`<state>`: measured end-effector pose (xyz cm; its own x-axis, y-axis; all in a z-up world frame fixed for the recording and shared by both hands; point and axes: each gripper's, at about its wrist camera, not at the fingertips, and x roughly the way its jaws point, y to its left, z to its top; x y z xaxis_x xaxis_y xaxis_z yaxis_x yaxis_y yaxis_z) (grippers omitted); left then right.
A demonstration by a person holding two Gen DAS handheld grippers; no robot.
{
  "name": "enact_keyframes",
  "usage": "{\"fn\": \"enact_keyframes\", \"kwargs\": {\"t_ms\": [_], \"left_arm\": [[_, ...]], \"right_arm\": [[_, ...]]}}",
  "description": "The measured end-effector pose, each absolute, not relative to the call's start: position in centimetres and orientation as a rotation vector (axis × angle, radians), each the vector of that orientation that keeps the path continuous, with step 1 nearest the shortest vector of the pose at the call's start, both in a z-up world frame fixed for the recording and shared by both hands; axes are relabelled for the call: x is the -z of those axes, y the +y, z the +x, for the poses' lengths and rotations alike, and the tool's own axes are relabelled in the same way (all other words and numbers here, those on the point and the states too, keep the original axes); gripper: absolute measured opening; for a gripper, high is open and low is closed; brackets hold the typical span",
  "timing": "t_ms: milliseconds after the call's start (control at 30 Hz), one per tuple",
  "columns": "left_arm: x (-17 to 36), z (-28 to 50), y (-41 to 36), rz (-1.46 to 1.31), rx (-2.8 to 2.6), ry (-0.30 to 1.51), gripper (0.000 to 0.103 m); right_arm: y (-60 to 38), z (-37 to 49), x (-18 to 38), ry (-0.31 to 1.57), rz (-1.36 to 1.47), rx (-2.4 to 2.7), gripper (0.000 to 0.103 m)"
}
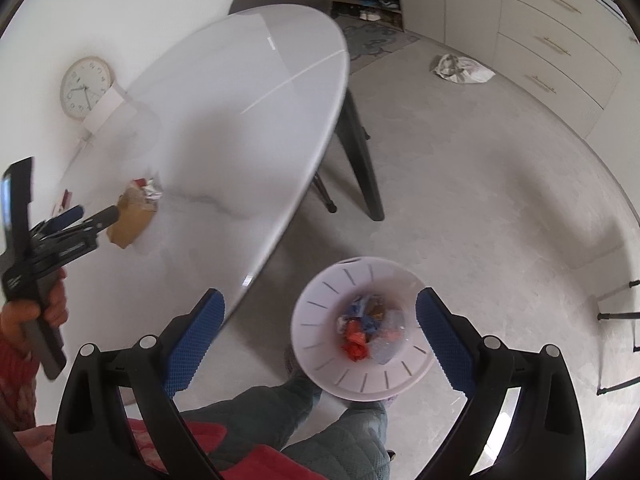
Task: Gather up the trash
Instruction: 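Grasp the cardboard piece with the left tool while the right tool grasps the green paper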
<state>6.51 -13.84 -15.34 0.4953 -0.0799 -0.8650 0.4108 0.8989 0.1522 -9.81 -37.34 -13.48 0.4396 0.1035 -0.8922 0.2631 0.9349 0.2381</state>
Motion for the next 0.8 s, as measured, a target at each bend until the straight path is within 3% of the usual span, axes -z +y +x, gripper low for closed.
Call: {"fn": "enact_keyframes", "kwargs": {"t_ms": [467, 800], "left_arm": [[18.2, 5.8, -13.6, 0.344, 0.606, 1.026, 0.090], [18.6, 7.3, -13.4, 0.456, 0.514, 0.879, 0.091]], "right_arm": [[-30.7, -4.8, 13.4, 1.175, 0.291, 0.048, 0.096], [-29.0, -0.2, 13.4, 1.179, 0.237, 0.009, 0.096]]}}
